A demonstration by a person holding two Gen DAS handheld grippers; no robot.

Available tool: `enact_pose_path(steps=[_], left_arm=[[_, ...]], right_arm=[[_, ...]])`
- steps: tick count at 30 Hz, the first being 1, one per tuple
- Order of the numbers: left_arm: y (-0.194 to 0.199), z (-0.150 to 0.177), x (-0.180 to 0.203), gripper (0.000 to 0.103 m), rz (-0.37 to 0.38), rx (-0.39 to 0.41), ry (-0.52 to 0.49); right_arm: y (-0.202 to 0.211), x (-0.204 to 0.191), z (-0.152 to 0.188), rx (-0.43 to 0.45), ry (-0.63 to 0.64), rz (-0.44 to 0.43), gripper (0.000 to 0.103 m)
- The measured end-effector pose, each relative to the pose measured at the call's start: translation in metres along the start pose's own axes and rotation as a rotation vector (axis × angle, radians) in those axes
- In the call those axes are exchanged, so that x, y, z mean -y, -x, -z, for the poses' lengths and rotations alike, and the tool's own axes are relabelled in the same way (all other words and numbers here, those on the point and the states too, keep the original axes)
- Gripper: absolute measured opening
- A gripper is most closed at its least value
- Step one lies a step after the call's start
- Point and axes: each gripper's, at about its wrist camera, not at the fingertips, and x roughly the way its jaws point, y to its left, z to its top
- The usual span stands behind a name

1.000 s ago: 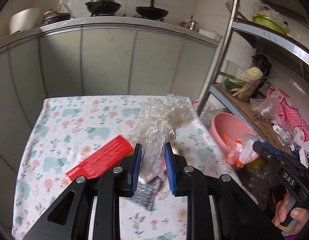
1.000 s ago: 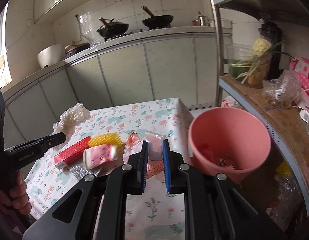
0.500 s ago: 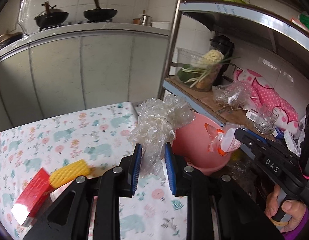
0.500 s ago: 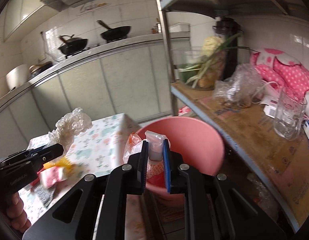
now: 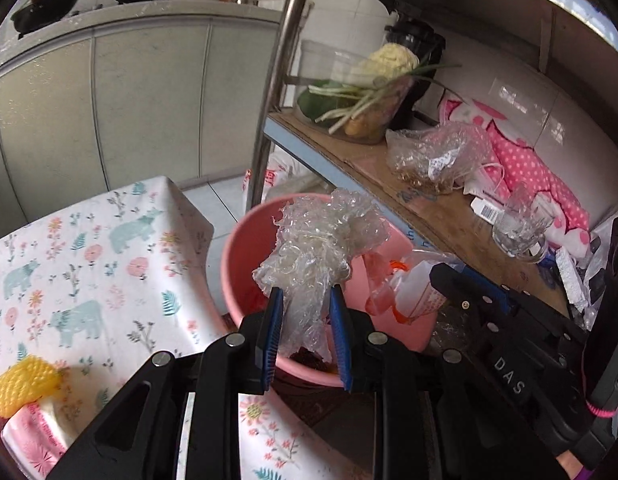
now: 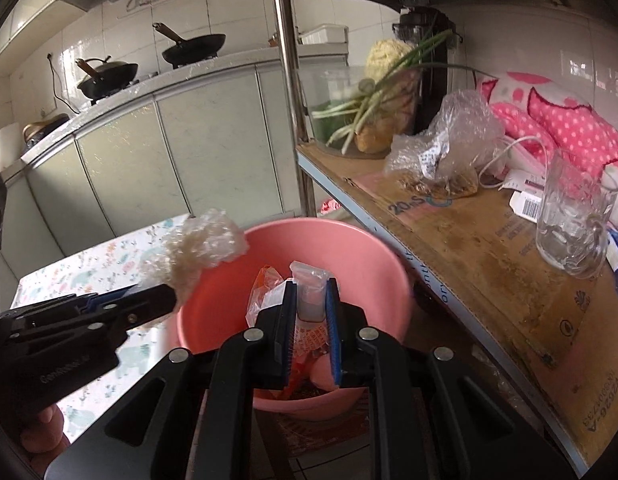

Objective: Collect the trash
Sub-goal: 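Carry the clear plastic and small bag over the pink bucket with both tools, then open both tools to drop the plastic items into the bucket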

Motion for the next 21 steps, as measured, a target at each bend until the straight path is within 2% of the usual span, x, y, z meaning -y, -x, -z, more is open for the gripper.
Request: enact_pose_path(steps=[11, 21], left_arm=[[-0.045, 0.003, -0.003, 0.023, -0.011, -0.106, 0.008], [-0.054, 0.006, -0.004, 0.026, -0.045, -0.115, 0.004]], right_arm=[[-0.03, 0.007, 0.009, -0.058, -0.001, 0.02, 0.015], [-0.045, 0.006, 0.012, -0.077, 0.011, 0.025, 0.015]])
